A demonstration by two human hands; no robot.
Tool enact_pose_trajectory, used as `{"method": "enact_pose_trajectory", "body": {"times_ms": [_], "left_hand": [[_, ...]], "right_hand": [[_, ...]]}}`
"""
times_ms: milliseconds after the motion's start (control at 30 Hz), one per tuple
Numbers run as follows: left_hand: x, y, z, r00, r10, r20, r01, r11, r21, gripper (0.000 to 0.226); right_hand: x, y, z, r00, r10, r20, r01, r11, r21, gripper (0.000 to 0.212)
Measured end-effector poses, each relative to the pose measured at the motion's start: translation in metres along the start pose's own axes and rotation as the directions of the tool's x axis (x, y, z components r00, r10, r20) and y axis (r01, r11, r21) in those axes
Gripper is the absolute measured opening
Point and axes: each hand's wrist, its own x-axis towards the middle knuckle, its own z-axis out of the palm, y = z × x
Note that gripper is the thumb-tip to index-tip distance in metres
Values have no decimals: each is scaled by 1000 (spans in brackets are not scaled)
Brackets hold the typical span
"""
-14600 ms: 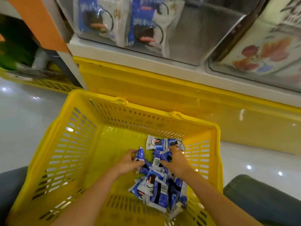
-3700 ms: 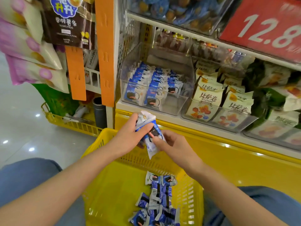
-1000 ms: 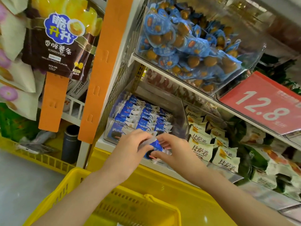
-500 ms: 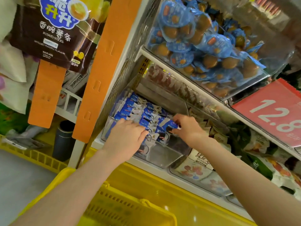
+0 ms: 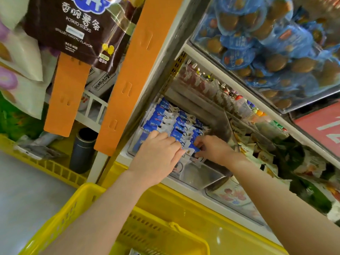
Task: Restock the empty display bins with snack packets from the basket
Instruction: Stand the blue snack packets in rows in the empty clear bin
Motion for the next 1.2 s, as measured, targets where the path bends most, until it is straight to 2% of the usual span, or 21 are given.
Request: {"method": "enact_pose_trajectory", "body": {"times_ms": [233,367,433,533,633,700,767,900,933,1000,1067,1133,1200], "left_hand": [[0,-2,2,1000,7,-1,-7,1000,13,55],[2,-1,1,999,-16,41,14,999,29,49],[3,-1,0,996,-36,76,34,999,16,41],[1,1,-4,990,-52,133,53,999,-1,35],[-9,7,-9,986,-53,159,46,998,45,36],[-19,13,-9,988,-46,150,39,998,52,41],[-32,23,-8,993,-58,99,59,998,-3,42],[-71,44,18,999,-42,-12,40,993,-108,33],[-84,48,30,999,-43,21,45,994,-103,30],[-110,51,57,979,-75,191,95,991,-99,28],[-137,48,87,916,-119,383,167,982,-93,31],[-163,40,113,808,-153,569,215,976,-43,31],[-188,30,137,646,-195,738,288,958,1,32]], "right_hand": [[-15,-4,-2,997,52,-56,-48,997,65,32],[-47,-12,-4,977,137,-161,-79,943,324,32],[-72,-17,3,963,135,-234,-20,899,437,30],[-112,-22,27,927,36,-374,129,905,406,34],[-138,-21,56,898,-76,-434,199,949,245,50],[-149,-19,73,868,-98,-486,229,949,218,54],[-159,-20,92,846,-82,-527,252,933,258,51],[-171,-29,137,846,18,-533,250,869,426,30],[-173,-32,150,850,34,-525,244,859,450,27],[-173,-38,179,879,46,-474,220,843,490,21],[-175,-42,213,935,47,-353,156,837,524,20],[-178,-45,252,984,55,-171,50,829,556,25],[-181,-50,292,999,27,43,-47,818,573,31]]}}
